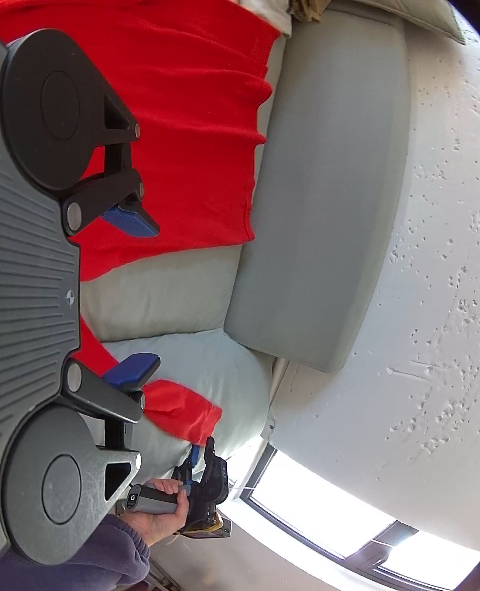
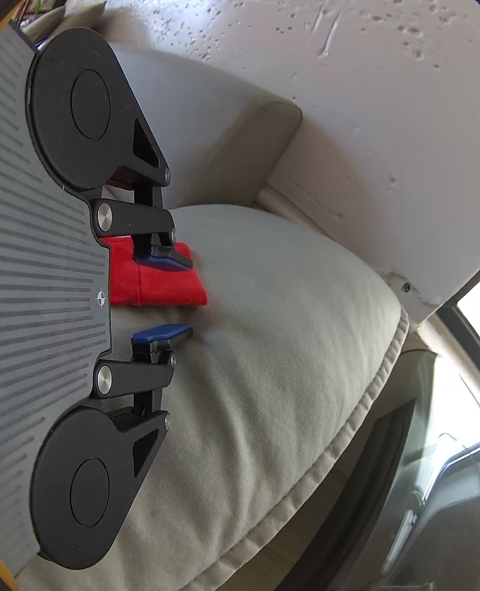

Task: Fold clothes
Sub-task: 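Grasp the sleeve cuff with the right gripper and lift it, then lay the red sleeve down on the cushion and open the right gripper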

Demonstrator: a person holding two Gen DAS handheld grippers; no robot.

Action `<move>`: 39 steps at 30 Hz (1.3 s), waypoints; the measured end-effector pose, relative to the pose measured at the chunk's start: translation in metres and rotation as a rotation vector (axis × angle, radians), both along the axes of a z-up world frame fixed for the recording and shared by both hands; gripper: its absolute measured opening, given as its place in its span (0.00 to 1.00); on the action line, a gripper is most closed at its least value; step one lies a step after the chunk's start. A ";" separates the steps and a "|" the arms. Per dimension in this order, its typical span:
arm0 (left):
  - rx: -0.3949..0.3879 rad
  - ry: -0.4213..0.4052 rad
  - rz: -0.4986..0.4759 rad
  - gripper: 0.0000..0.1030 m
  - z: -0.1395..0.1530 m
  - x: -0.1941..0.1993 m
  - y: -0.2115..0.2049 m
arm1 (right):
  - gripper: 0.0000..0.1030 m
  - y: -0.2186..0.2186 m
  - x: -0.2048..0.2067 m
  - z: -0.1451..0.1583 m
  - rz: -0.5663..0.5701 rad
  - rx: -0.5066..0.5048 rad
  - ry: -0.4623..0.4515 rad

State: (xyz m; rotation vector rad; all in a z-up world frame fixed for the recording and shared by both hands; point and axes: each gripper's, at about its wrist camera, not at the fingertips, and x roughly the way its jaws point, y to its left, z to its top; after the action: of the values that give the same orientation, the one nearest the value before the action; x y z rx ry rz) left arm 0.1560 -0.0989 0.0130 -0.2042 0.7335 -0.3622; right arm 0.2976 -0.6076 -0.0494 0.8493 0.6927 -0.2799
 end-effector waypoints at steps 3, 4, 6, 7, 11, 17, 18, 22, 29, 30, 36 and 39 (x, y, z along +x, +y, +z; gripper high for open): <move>0.000 -0.002 -0.009 0.66 0.001 0.001 -0.003 | 0.03 0.010 0.004 0.006 0.024 -0.122 -0.004; -0.003 -0.004 -0.012 0.66 0.001 0.001 -0.004 | 0.03 0.015 0.002 0.013 0.030 -0.166 -0.026; -0.004 -0.012 -0.024 0.66 0.002 0.000 -0.007 | 0.03 0.024 -0.007 0.031 0.022 -0.239 -0.082; -0.005 -0.017 -0.032 0.66 0.003 -0.001 -0.009 | 0.03 0.027 -0.013 0.042 0.011 -0.269 -0.116; -0.019 -0.031 -0.055 0.66 0.004 -0.005 -0.016 | 0.03 0.040 -0.042 0.097 -0.029 -0.395 -0.257; -0.041 -0.005 -0.085 0.66 -0.002 -0.004 -0.027 | 0.03 0.047 -0.039 0.125 -0.038 -0.562 -0.215; -0.043 0.010 -0.094 0.66 -0.005 -0.003 -0.029 | 0.03 0.044 -0.034 0.118 -0.034 -0.559 -0.192; -0.034 0.068 -0.119 0.66 -0.020 0.001 -0.038 | 0.03 0.021 -0.015 0.070 -0.061 -0.526 -0.085; -0.003 0.134 -0.140 0.66 -0.037 0.000 -0.044 | 0.36 -0.009 -0.019 0.017 -0.150 -0.470 0.053; -0.002 0.138 -0.140 0.66 -0.036 -0.002 -0.042 | 0.45 -0.012 -0.024 0.019 -0.171 -0.456 0.057; 0.055 0.105 -0.164 0.67 -0.016 -0.037 -0.009 | 0.55 0.006 -0.089 0.076 -0.214 -0.390 -0.020; 0.121 0.073 -0.162 0.70 -0.006 -0.065 0.021 | 0.59 0.048 -0.132 0.116 -0.154 -0.378 -0.089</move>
State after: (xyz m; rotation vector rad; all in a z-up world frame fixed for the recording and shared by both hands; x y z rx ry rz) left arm 0.0913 -0.0779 0.0070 -0.0437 0.8441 -0.4643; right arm 0.1657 -0.5597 0.0670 0.5493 0.4712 -0.4916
